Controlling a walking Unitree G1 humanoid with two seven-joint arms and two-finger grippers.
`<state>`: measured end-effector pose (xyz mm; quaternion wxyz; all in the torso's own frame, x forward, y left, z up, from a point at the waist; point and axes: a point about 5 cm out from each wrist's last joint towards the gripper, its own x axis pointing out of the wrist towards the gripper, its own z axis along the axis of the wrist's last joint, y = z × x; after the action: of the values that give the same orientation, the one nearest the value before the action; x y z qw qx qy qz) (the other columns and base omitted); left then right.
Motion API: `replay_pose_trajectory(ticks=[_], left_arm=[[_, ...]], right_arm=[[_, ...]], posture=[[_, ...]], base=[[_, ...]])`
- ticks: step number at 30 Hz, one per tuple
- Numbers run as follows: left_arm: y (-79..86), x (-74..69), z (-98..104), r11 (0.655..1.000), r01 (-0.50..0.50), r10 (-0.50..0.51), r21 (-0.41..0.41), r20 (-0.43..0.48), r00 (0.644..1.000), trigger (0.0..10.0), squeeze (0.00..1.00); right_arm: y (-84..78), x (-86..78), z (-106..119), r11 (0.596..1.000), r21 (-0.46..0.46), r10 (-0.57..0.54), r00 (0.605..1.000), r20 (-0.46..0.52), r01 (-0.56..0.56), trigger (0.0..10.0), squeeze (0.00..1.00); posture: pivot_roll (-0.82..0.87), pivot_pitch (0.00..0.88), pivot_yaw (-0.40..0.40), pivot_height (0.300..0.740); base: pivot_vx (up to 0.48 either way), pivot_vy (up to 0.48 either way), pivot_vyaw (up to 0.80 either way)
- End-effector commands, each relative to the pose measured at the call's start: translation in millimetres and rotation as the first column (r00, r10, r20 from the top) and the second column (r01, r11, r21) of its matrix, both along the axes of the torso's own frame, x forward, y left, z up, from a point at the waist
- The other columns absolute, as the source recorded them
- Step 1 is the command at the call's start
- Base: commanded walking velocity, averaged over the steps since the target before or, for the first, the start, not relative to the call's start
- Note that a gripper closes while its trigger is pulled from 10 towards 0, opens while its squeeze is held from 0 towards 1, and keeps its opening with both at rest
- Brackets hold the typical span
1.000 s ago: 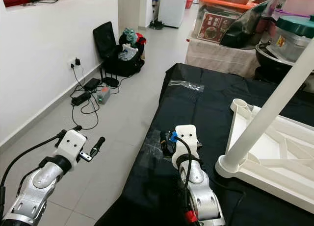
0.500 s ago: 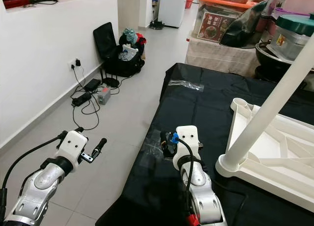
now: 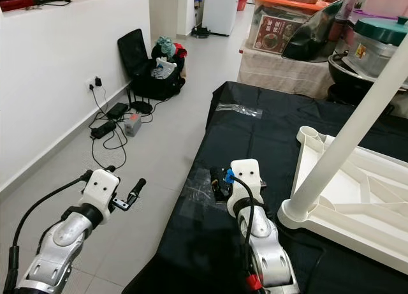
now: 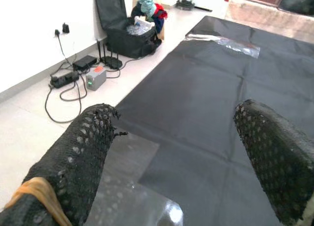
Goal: Building children table
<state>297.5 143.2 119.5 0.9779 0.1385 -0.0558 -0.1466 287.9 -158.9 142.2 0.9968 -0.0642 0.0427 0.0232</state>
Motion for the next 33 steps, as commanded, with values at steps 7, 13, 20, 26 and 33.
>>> replay_pose_trajectory(ticks=[7,13,20,26,33], left_arm=[[-2.2,5.5,10,0.999,-0.015,0.015,-0.047,0.01,1.0,10.0,0.0],[-10.1,4.7,10,0.999,0.017,-0.016,-0.029,0.016,1.0,10.0,0.0],[-21.3,3.1,11,0.998,0.068,-0.068,-0.017,0.025,0.997,10.0,0.0],[-25.3,4.2,13,0.996,0.086,-0.086,-0.021,0.024,0.996,10.0,0.0],[-26.5,1.7,11,0.995,0.092,-0.092,-0.029,0.007,0.996,10.0,0.0]], right_arm=[[3.0,1.0,5,1.0,-0.005,0.023,1.0,0.022,-0.023,10.0,0.0],[-0.9,4.5,7,1.0,0.008,0.0,1.0,0.031,0.0,10.0,0.0],[-1.3,5.9,9,0.999,0.019,-0.031,0.999,0.038,0.031,10.0,0.0],[-7.5,2.7,8,0.996,0.048,-0.071,0.997,0.037,0.069,10.0,0.0],[-11.6,1.4,6,0.995,0.043,-0.096,0.995,0.024,0.095,10.0,0.0]], posture=[[0.01,0.0,-0.078,0.74],[0.02,0.0,-0.084,0.74],[0.01,0.0,-0.074,0.74],[-0.01,0.0,-0.057,0.74],[-0.01,0.0,-0.067,0.74]], base=[[0.0,0.0,0.57],[0.0,0.0,0.0],[0.0,0.0,0.8],[0.0,0.0,0.67],[0.0,0.0,0.0]])
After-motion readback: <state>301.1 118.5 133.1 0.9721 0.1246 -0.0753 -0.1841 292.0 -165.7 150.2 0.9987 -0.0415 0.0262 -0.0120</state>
